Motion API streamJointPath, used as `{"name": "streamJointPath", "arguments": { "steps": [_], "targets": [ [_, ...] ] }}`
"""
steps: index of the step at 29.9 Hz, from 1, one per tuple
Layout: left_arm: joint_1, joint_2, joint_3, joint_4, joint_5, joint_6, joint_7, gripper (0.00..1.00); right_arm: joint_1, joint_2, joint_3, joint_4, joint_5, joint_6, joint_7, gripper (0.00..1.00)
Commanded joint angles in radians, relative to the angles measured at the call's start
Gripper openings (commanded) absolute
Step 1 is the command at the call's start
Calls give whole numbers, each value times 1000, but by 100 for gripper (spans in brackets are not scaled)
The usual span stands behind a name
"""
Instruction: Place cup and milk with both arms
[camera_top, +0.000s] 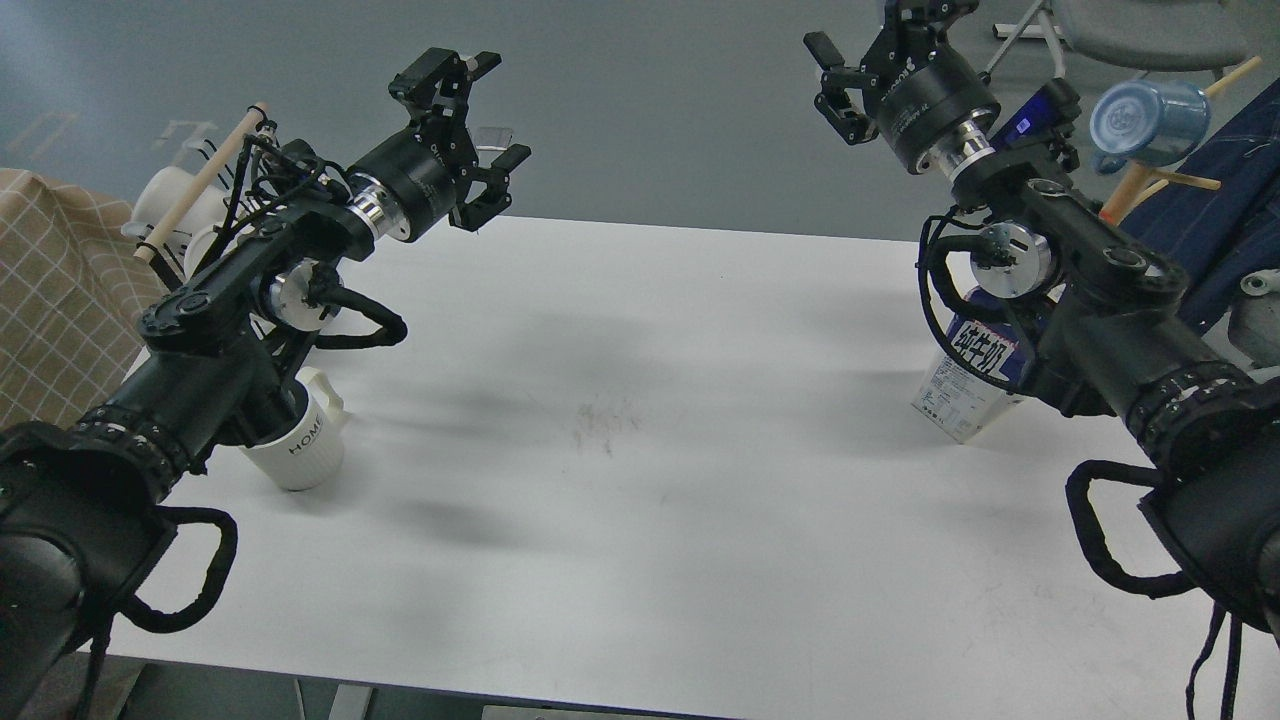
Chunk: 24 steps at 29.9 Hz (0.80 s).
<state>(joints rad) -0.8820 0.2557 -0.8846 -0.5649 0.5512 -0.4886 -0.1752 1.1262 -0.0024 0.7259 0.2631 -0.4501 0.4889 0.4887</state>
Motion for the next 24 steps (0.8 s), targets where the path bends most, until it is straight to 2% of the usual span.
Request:
{"name": "streamJointPath", "arguments": {
  "steps": [1, 6, 10, 24],
  "targets": [
    [1, 4, -8, 0, -2, 0, -3, 98, -20, -1, 0, 2, 1, 0, 0, 100],
    [1, -3, -14, -18, -22, 0, -15, 98, -19, 2, 1, 4, 1, 0, 0, 100],
    [2, 8, 1, -90, -47, 0, -17, 98, -9, 2, 3, 2, 1, 0, 0, 100],
    [11, 17, -14, -116, -57, 0, -18, 98, -5, 2, 4, 4, 1, 0, 0, 100]
  ]
}}
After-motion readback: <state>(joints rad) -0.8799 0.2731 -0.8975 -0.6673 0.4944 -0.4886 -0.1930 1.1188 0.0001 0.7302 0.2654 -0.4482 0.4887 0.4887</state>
